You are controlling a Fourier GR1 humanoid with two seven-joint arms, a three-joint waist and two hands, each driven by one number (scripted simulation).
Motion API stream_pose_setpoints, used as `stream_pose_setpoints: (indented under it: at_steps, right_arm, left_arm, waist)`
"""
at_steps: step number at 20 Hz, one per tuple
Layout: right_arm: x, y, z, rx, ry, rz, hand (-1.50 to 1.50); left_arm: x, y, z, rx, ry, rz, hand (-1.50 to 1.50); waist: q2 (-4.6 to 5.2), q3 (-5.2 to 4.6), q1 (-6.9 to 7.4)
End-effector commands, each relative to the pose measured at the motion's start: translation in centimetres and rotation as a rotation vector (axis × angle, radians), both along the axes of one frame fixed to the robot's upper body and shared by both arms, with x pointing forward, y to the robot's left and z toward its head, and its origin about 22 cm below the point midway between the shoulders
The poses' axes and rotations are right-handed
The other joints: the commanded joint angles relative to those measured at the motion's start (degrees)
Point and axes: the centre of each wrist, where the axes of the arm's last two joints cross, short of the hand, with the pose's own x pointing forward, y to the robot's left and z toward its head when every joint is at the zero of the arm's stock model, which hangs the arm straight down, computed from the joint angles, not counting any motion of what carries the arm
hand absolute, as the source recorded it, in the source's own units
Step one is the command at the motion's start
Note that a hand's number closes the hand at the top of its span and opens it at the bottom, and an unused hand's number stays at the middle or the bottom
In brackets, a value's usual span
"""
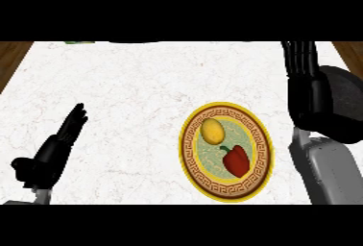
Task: Pick the bell pepper from the plate and place it in the pan
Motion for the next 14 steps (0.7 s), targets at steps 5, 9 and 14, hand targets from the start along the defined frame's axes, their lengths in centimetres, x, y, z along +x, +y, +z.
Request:
stream_pose_setpoints:
  at_steps: [5, 9, 14]
  right_arm:
    - [1.6, -3.2, -5.5, -0.275, 0.620, 0.056, -1.50]
    - [-0.1, -8.2, -7.3, -0.976, 0.601, -0.123, 1.50]
    - [-3.0, -3.4, -14.2, -0.653, 0.671, -0.174, -1.50]
  left_arm:
    - [2.1, -1.9, 2.7, 0.070, -0.049, -0.079, 0.00]
    - [2.0, -2.6, 2.3, 0.055, 0.006, -0.109, 0.00]
    - [4.7, -3.7, 3.4, 0.055, 0.043, -0.095, 0.00]
  waist:
    - [1.42, -1.75, 2.20]
    - [1.37, -2.06, 1.92]
    - [0.50, -1.68, 0.75]
